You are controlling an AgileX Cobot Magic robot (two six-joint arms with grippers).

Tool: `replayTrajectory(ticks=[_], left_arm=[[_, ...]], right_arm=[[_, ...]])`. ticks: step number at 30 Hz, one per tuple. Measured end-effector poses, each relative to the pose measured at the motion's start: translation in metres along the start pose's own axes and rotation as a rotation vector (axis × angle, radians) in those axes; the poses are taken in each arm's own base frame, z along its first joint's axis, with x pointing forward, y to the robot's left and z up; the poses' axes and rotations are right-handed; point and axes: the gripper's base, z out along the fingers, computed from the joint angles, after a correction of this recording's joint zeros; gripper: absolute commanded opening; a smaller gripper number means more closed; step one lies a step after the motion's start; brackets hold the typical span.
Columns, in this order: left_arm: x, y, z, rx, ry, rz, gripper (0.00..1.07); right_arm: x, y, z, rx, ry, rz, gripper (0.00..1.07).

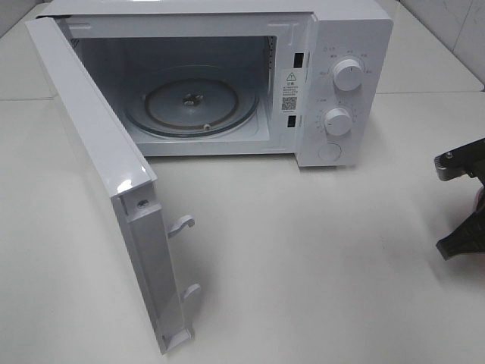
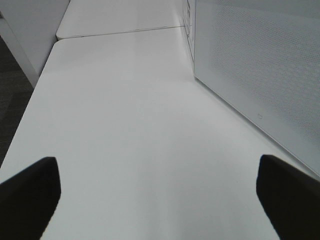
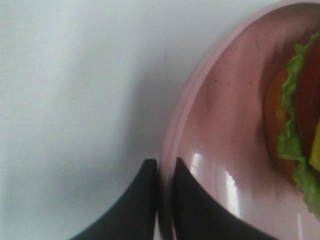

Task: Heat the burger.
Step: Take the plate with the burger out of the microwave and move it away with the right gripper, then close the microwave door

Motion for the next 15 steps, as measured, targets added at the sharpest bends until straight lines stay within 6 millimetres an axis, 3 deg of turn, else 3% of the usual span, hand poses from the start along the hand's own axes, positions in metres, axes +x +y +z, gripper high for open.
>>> replayTrajectory(ticks=[1, 4, 6, 7, 9, 12, 15], left_arm=[[0.0000, 0.0000, 0.0000, 0.000, 0.000, 0.000, 1.01], [0.0000, 0.0000, 0.0000, 0.000, 0.000, 0.000, 1.01], [0.0000, 0.0000, 0.0000, 0.000, 0.000, 0.000, 1.01], [0.0000, 0.0000, 0.0000, 0.000, 0.000, 0.000, 1.01], [0.0000, 0.0000, 0.0000, 0.000, 0.000, 0.000, 1.01], [0.0000, 0.0000, 0.0000, 0.000, 0.000, 0.000, 1.01], [0.0000, 0.0000, 0.0000, 0.000, 0.000, 0.000, 1.01]], right_arm=[[0.0003, 0.0003, 0.0000, -0.003, 0.003, 0.003, 0.31], [0.0003, 0.0008, 0.0000, -0.008, 0.004, 0.009, 0.38], [0.0011, 0.0018, 0.0000, -0.020, 0.012, 0.023, 0.61], [0.0011, 0.0018, 0.0000, -0.020, 0.012, 0.023, 0.61], [0.0018, 0.0027, -0.0001, -0.029, 0.020, 0.031, 0.74], [0.0004, 0.0031, -0.0008, -0.039, 0.023, 0.062, 0.80], [-0.0007, 0.0030, -0.0021, -0.045, 0.028, 0.068, 0.79]])
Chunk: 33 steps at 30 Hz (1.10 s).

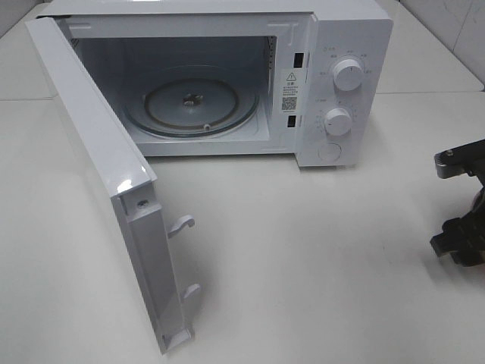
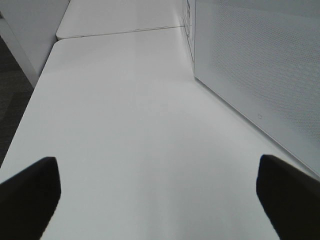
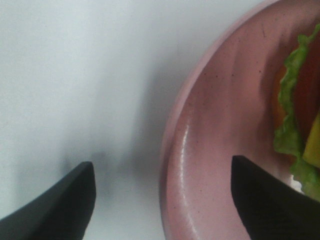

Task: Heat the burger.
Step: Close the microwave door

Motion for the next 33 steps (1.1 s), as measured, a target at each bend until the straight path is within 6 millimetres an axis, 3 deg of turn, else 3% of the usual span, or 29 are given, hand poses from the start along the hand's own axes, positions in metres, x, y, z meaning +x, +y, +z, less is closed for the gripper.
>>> replayTrajectory(ticks=[6, 11, 18, 25, 31, 33], left_arm=[[0.000, 0.000, 0.000, 0.000, 0.000, 0.000, 1.01], [0.000, 0.000, 0.000, 0.000, 0.000, 0.000, 1.01], [0.000, 0.000, 0.000, 0.000, 0.000, 0.000, 1.01], [0.000, 0.000, 0.000, 0.000, 0.000, 0.000, 1.01], [0.000, 0.000, 0.000, 0.000, 0.000, 0.000, 1.01], [0.000, 0.000, 0.000, 0.000, 0.000, 0.000, 1.01]], right_arm=[[-0.008, -0.003, -0.018, -0.034, -0.018, 0.024, 0.76], [-0.005, -0.001, -0.033, -0.102, 0.065, 0.030, 0.76], [-0.008, 0.004, -0.072, -0.284, 0.100, 0.008, 0.76], [-0.013, -0.006, -0.097, -0.245, 0.042, 0.120, 0.78], [-0.003, -0.016, -0.119, -0.201, 0.023, 0.157, 0.78], [0.004, -0.020, -0.135, -0.203, -0.021, 0.170, 0.78]])
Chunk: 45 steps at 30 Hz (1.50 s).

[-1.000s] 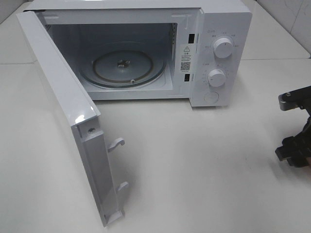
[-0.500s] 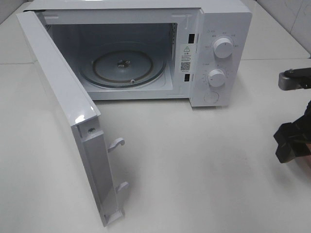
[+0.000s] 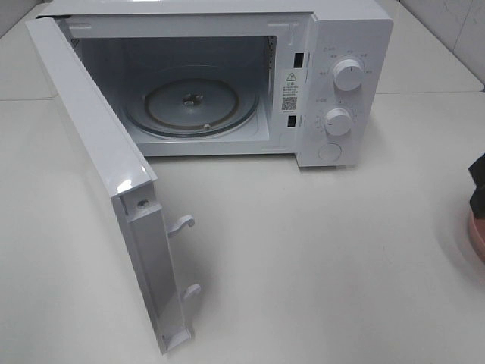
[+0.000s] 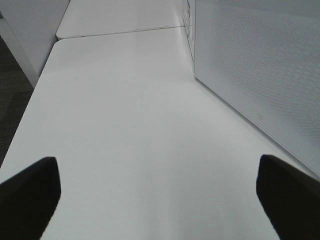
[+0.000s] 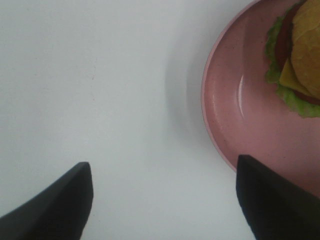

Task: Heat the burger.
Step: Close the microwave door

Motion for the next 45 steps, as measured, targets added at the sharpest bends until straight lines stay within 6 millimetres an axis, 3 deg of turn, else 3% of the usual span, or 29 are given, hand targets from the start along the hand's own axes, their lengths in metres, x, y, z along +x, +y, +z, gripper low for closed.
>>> replayTrajectory(ticks=[4, 7, 8, 10, 13, 18, 21, 26, 37, 45], left_arm=[[0.000, 0.000, 0.000, 0.000, 0.000, 0.000, 1.01], [0.000, 0.000, 0.000, 0.000, 0.000, 0.000, 1.01], [0.000, 0.000, 0.000, 0.000, 0.000, 0.000, 1.01], [0.000, 0.000, 0.000, 0.000, 0.000, 0.000, 1.01], [0.000, 0.000, 0.000, 0.000, 0.000, 0.000, 1.01], [0.000, 0.000, 0.000, 0.000, 0.000, 0.000, 1.01], [0.000, 0.000, 0.000, 0.000, 0.000, 0.000, 1.01], [0.000, 0.000, 0.000, 0.000, 0.000, 0.000, 1.01], [0.000, 0.000, 0.000, 0.000, 0.000, 0.000, 1.01], [0.000, 0.000, 0.000, 0.000, 0.000, 0.000, 1.01]], right_arm=[[0.009, -0.002, -0.019, -0.006, -0.067, 0.007, 0.77], [0.025, -0.005, -0.032, -0.010, -0.125, 0.013, 0.77], [0.039, -0.007, -0.040, -0.013, -0.166, 0.017, 0.76], [0.061, -0.009, -0.045, -0.014, -0.201, 0.012, 0.76], [0.068, -0.010, -0.045, -0.014, -0.211, 0.006, 0.76], [0.109, -0.012, -0.061, -0.041, -0.348, -0.013, 0.76], [0.115, -0.013, -0.063, -0.043, -0.370, -0.010, 0.76], [0.149, -0.016, -0.073, -0.040, -0.518, -0.055, 0.76], [0.179, -0.020, -0.085, -0.044, -0.717, -0.052, 0.76], [0.187, -0.020, -0.087, -0.055, -0.772, -0.041, 0.76]])
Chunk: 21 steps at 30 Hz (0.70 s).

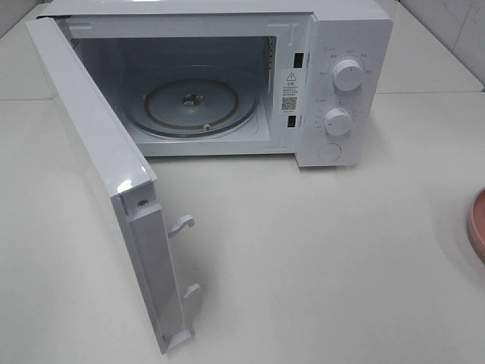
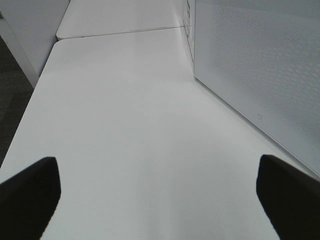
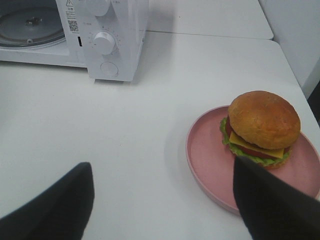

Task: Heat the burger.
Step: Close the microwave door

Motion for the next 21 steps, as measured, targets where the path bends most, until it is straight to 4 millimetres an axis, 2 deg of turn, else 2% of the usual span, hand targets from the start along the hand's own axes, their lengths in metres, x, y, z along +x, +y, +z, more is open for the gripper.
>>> replayTrajectory(ticks=[21], left_arm=[[0.0000, 0.0000, 0.0000, 0.000, 0.000, 0.001, 1.01]], right_arm=[[0.0000, 0.0006, 0.0000, -0.007, 0.000, 0.004, 0.76]])
